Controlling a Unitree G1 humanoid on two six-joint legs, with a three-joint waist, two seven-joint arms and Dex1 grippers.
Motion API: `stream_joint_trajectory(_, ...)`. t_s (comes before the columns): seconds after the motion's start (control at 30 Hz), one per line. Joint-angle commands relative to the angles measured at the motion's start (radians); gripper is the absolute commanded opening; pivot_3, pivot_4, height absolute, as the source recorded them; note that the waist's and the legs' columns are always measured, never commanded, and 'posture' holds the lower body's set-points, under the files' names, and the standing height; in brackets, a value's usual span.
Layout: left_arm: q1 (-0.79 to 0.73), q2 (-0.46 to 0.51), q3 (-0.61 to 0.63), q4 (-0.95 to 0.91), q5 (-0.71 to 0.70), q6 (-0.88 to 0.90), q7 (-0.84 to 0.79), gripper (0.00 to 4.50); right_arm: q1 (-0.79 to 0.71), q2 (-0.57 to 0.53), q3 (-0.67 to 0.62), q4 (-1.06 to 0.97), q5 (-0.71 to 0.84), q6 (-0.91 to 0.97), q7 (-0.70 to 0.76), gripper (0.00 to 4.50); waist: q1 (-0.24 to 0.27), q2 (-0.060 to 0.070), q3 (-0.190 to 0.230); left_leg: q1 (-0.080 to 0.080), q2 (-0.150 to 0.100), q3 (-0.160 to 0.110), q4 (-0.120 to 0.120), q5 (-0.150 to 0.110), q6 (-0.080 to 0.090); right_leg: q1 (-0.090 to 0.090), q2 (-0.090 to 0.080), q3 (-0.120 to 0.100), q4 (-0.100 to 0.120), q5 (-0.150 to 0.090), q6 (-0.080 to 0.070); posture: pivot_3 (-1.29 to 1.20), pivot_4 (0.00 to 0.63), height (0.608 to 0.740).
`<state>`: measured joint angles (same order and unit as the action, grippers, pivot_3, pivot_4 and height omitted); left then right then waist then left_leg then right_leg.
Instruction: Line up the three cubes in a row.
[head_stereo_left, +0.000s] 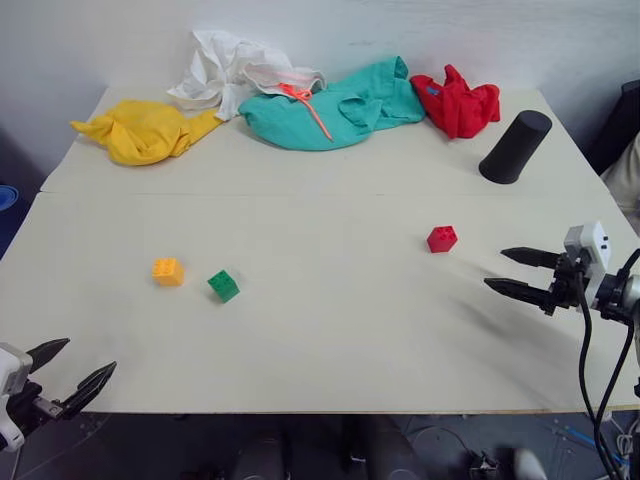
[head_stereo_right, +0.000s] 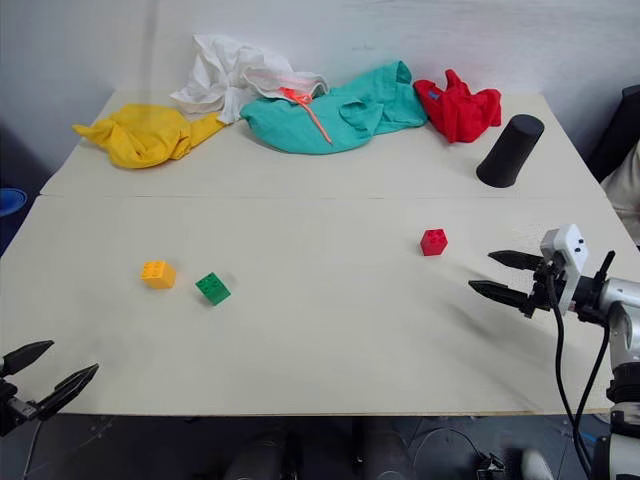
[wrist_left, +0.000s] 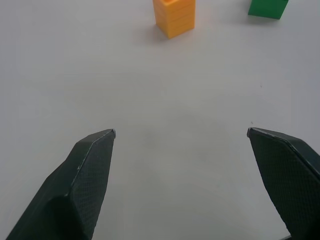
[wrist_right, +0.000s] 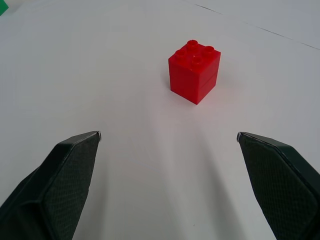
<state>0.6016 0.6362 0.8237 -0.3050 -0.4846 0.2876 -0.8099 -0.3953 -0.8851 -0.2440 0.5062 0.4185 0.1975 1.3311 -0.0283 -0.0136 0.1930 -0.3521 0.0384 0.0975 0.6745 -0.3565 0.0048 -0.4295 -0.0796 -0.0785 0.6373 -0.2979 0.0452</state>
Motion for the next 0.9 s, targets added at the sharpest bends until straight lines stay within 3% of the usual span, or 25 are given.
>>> stream_joint_trajectory(0.03,0.024,0.002,0.034,-0.023,-0.020,0.011,-0.006,4.45,0.016,-0.010,-0.037,-0.050,0.024,0.009,-0.009,4.50,0.000,0.000,0.000,0.000,0.000,0.000,0.000,0.000,0.000,0.000,0.000,0.000,0.000,0.000,0.000,0.00,0.150,0.740)
stream_joint_trajectory(0.4,-0.022,0.025,0.014,0.037,0.015,-0.008,0.008,4.45,0.040,0.006,-0.021,-0.114,-0.012,-0.008,-0.102,4.50,0.000,0.000,0.000,0.000,0.000,0.000,0.000,0.000,0.000,0.000,0.000,0.000,0.000,0.000,0.000,0.00,0.150,0.740)
stream_joint_trajectory(0.63,-0.070,0.058,-0.023,0.011,-0.009,0.031,-0.012,4.45,0.120,0.064,-0.023,-0.356,-0.005,0.085,-0.270,4.50,0.000,0.000,0.000,0.000,0.000,0.000,0.000,0.000,-0.001,0.000,0.000,0.000,0.000,0.000,0.000,0.00,0.150,0.740)
stream_joint_trajectory(0.9,-0.281,0.199,-0.221,-0.236,-0.258,0.269,-0.082,4.45,0.136,0.223,-0.060,-0.608,0.047,0.335,-0.619,4.50,0.002,-0.001,-0.001,-0.001,0.000,-0.002,0.001,0.003,-0.007,0.000,-0.001,0.000,0.002,0.000,0.000,0.00,0.150,0.740)
